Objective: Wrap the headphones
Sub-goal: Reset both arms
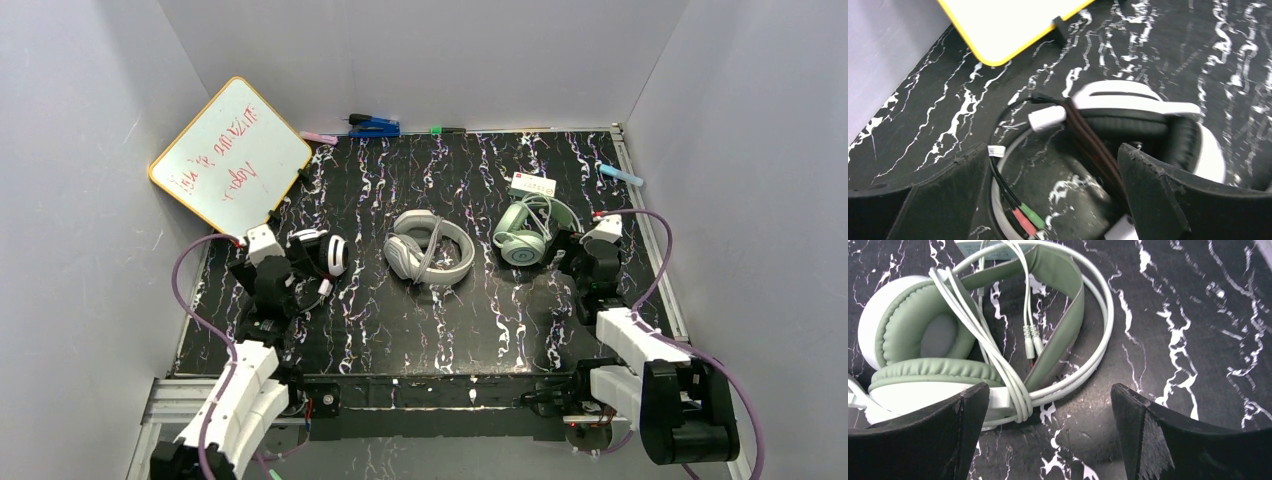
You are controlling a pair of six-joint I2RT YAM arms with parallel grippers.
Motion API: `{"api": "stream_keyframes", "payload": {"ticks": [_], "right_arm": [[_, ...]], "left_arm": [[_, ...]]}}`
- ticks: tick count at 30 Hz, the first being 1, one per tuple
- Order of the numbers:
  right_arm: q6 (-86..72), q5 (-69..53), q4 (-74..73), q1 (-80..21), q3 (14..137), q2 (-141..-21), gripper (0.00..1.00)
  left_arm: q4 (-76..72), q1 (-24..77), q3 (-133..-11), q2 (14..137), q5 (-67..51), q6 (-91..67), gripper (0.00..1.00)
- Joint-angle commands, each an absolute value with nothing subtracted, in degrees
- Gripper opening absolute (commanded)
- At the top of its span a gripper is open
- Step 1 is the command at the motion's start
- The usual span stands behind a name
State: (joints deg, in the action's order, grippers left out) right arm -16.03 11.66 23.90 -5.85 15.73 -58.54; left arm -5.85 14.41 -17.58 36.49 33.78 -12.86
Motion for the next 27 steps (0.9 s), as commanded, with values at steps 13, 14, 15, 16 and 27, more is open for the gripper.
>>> {"api": "stream_keyframes", "payload": {"ticks": [13,14,15,16,27], "right_arm": [[-2.7,8.33,80.18,-3.15,8.68,-90.5,0.97],[-2.93,7.48,74.93,-3.04,9.81,-89.37,0.98],[-2.34,7.01,76.42,-2.99,10.03,-90.81,0.99],[-1.96,7.4,78.84,-2.99,10.26,-91.86,0.99],[-3.98,10.68,69.45,-2.77,14.51,-91.56,0.99]], "left_arm": [[-42.5,-3.78,-13.38,67.24,11.58,-7.39,0.98],[-45.17,-3.78,-12.68,68.73,10.71,-7.38,0.98],[-47.77,-3.78,-12.15,70.31,9.66,-7.26,0.99],[-50.13,-3.78,-11.93,72.31,8.42,-6.98,0.99],[-76.76,5.83,-11.75,96.25,5.74,3.38,0.98]]}}
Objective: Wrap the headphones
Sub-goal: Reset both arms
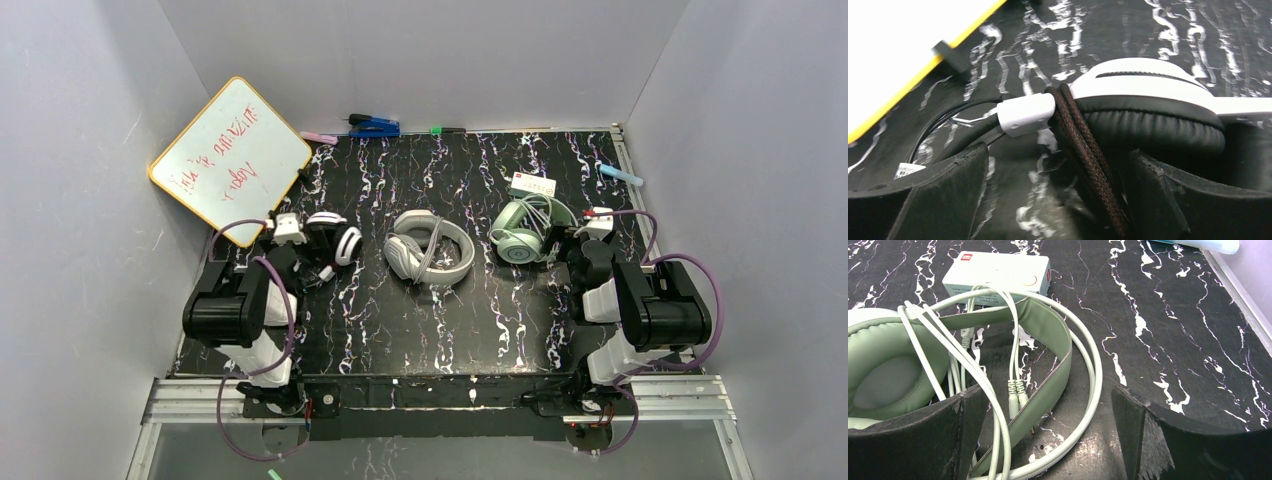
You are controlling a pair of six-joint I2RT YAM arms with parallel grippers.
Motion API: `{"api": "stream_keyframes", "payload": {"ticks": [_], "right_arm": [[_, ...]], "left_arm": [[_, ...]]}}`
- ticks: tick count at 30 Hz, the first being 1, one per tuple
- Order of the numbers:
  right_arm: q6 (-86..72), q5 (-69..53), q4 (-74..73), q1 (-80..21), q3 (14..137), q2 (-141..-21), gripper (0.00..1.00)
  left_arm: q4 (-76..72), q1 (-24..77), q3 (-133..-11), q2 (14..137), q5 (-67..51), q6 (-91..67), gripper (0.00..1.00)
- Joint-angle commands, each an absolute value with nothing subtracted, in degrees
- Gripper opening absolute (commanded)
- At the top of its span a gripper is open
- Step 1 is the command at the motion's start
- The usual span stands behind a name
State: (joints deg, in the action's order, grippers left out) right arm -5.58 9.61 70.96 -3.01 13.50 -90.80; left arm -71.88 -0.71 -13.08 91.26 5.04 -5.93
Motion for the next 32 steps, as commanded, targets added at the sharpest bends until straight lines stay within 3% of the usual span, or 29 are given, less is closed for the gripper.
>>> {"api": "stream_keyframes", "payload": {"ticks": [1,5,32], "right_arm": [[-3.96,10.64,69.51,-2.8,14.39,-91.51,0.99],[-3.97,10.71,69.45,-2.73,14.46,-91.49,0.99],[-3.97,10.72,69.43,-2.77,14.41,-91.49,0.99]], "left_arm": [[-71.98,6.82,-13.32,94.6,9.12,3.53,0.96],[-71.37,7.12,-14.57,95.68,16.38,0.77,0.98],[-69.41,5.36,-15.47,95.56,12.44,0.4,0.98]]}}
